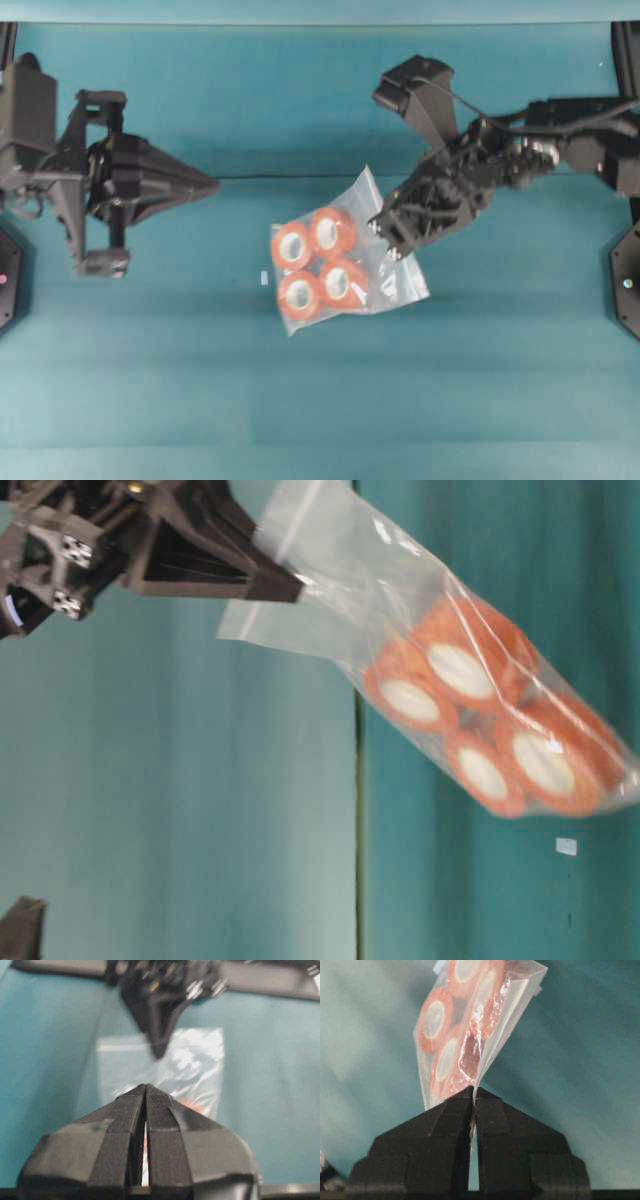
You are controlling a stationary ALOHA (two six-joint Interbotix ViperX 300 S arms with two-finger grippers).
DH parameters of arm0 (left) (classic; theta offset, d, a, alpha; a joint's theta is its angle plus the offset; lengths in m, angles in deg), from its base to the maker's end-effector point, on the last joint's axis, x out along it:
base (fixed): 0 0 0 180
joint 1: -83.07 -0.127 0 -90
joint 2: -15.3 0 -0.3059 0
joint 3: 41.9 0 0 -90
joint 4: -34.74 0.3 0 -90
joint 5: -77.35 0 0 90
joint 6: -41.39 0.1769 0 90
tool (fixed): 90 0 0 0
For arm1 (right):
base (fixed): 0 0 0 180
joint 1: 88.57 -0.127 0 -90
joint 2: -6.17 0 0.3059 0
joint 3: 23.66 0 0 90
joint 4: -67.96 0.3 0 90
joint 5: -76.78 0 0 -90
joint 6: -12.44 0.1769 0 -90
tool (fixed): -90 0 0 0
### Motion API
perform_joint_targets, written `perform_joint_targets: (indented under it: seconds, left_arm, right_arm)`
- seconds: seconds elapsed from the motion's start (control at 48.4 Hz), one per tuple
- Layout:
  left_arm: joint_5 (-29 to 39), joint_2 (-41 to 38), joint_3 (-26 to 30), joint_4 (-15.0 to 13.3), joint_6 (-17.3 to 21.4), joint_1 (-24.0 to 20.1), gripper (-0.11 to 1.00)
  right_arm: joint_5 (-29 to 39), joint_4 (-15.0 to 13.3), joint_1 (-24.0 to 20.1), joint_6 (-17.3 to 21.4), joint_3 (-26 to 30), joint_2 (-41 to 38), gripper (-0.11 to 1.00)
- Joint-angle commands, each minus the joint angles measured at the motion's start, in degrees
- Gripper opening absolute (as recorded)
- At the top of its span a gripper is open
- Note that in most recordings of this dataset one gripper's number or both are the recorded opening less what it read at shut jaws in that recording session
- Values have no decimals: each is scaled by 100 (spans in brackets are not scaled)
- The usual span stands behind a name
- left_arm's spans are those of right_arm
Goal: Hand over the clear zip bag and make it stand upright.
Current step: 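Lift the bag with the right gripper and swing it toward center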
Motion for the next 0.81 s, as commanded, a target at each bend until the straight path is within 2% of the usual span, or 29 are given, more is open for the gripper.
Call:
perform_joint_targets:
  seconds: [0.0, 0.124, 0.31, 0.455, 0.641, 0.703, 0.785]
  left_arm:
    - [-114, -9, 193, 18, -26, 0, -1]
    - [-589, -53, 229, 9, 53, 9, 1]
    - [-439, -114, 176, 9, -114, -53, 12]
    - [-413, -114, 176, 9, -255, -62, 40]
    - [-290, -97, 79, 9, -211, -79, 85]
    - [-202, -88, 26, 9, -211, -79, 93]
    - [-114, -79, -26, 18, -211, -79, 93]
  right_arm:
    - [483, 0, 97, -272, 422, 62, 3]
    - [1046, 0, 132, -563, 870, -105, 3]
    - [1916, -9, 176, -1230, 1406, -422, 3]
    - [2470, -9, 202, -1802, 1758, -624, 3]
    - [2681, 0, 334, -2162, 2074, -729, 3]
    - [2733, 0, 369, -2268, 2197, -756, 3]
    - [2892, 0, 387, -2558, 2391, -826, 3]
